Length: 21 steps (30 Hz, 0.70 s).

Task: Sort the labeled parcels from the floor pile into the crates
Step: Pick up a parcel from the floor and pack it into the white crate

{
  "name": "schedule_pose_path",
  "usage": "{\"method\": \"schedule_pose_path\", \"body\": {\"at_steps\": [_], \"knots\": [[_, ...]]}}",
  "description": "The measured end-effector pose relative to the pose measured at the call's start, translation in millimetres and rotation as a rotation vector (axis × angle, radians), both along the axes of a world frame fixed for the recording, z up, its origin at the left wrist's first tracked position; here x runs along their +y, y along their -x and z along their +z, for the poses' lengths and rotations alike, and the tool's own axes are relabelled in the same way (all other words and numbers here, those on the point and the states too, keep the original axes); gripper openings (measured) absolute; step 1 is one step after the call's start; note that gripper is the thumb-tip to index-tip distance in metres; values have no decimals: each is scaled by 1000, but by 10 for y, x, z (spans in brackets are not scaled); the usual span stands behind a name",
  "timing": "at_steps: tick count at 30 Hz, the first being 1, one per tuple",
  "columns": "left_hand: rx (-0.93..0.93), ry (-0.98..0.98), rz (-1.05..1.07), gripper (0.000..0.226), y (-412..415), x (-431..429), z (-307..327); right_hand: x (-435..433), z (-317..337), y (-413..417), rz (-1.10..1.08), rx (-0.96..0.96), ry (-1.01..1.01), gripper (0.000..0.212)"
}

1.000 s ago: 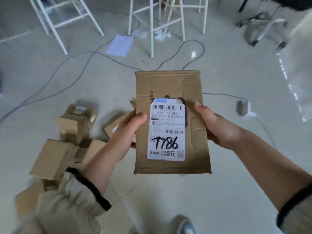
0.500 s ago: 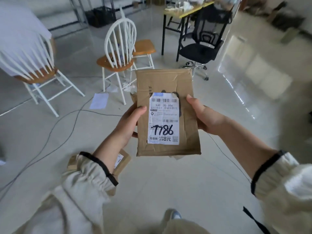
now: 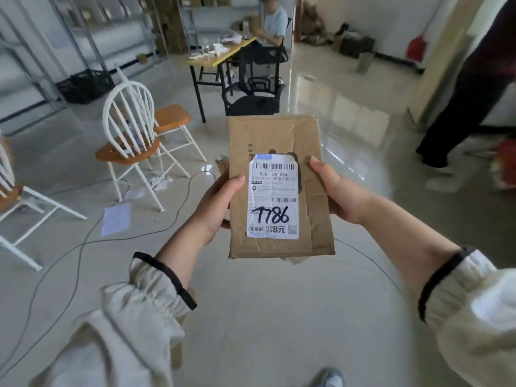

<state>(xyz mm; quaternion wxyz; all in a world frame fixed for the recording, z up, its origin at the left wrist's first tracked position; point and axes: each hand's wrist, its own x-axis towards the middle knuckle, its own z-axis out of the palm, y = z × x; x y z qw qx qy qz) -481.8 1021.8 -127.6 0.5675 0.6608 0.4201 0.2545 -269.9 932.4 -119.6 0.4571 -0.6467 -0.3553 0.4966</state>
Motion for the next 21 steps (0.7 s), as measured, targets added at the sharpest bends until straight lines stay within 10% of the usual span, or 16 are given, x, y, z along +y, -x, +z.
{"method": "schedule_pose_path", "body": {"at_steps": [11, 21], "knots": [[-36, -7, -518, 49, -2282, -1535, 237, -2445, 265, -1490, -599, 53, -27, 61], [-111, 148, -1193, 56, -4474, -4686, 95, -5974, 362, -2160, -1304, 87, -6, 50]]}}
